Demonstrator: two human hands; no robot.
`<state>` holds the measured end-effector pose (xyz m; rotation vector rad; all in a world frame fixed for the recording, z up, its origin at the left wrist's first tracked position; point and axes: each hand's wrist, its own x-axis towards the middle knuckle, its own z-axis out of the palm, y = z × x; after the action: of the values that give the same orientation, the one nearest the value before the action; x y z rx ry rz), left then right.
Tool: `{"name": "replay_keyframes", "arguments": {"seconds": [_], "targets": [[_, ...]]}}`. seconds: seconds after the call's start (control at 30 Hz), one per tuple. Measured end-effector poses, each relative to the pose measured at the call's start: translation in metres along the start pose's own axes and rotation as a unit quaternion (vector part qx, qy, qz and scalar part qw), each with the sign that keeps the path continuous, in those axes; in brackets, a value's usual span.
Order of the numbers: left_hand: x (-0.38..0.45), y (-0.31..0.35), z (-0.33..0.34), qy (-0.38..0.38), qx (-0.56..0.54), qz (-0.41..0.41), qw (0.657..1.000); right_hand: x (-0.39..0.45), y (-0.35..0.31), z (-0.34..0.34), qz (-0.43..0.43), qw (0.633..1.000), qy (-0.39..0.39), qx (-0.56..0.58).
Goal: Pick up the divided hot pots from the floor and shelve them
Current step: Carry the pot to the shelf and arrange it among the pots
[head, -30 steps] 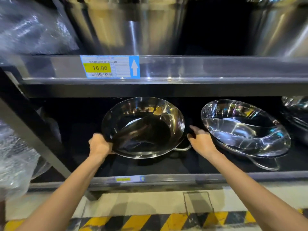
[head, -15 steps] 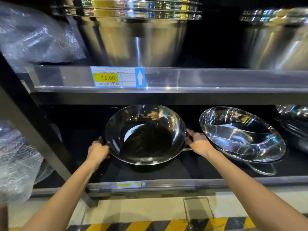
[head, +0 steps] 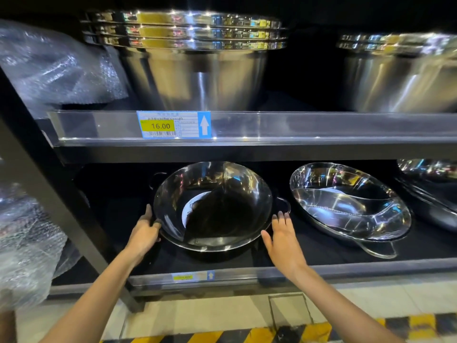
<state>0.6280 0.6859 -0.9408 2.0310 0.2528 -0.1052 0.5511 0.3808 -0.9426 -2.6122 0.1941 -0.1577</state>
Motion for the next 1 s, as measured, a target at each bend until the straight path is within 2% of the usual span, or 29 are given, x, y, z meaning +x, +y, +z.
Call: {"name": "replay_keyframes", "arguments": {"seconds": [0.1,0.2,0.33,0.5,1.0], "targets": [[-0.019,-0.009,0.004,0.016,-0.012,0.013,1.0,0.012,0.002,-0.013,0.017,0.998,-0.041,0.045],[-0.026,-0.014,-0.001,0.004,-0.047,-0.004,0.999,0.018,0.004,-0.019,0.035,0.997,-0.055,0.046],[-0.021,-0.011,-0.006,-0.024,-0.051,-0.005,0.998,0.018,-0.002,-0.013,0.075,0.986,-0.091,0.119],[-0.025,-0.014,-0.006,-0.044,-0.092,-0.011,0.995,0.029,-0.012,-0.014,0.079,0.983,-0.066,0.153],[-0.016,-0.011,-0.009,-0.057,-0.145,-0.039,0.987,0.043,-0.009,-0.015,0.103,0.982,-0.054,0.15]]}}
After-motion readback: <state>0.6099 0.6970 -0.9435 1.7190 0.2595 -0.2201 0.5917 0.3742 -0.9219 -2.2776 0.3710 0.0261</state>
